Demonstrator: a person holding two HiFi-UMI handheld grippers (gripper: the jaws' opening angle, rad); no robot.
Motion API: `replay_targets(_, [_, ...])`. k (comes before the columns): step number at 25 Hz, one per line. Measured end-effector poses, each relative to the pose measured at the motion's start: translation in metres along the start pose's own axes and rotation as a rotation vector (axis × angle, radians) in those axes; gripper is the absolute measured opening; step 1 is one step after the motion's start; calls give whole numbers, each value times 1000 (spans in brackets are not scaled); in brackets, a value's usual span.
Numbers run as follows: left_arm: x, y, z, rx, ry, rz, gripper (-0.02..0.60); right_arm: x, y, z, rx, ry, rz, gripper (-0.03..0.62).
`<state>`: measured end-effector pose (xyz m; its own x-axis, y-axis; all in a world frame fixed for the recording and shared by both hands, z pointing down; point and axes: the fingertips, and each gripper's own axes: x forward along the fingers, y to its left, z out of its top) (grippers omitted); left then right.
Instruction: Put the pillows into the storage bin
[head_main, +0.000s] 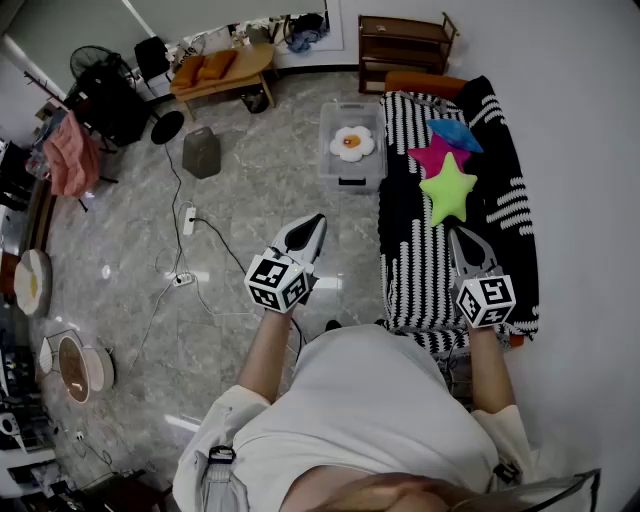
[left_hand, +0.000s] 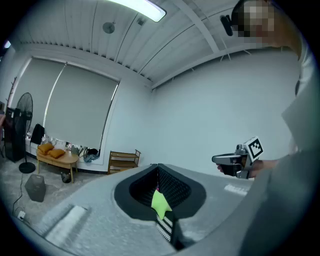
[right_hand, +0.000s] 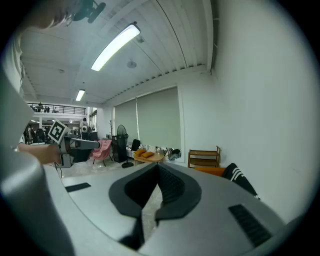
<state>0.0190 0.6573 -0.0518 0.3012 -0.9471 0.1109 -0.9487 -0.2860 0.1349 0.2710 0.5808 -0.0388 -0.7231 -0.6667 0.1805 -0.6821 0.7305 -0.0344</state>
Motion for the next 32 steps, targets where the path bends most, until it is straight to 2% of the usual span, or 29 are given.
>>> replay_targets(4, [-6,-20,-14,-29,17,-9,17,-24,-5,-7,-8,36,-14,5])
replay_targets(28, [0,-33,-25,-41,32,18,17,-28,-22,-20,28,48,9,9])
replay_targets(32, [8,-38,-30,-43,39,21,17,-28,-31,-22,35,39,14,61])
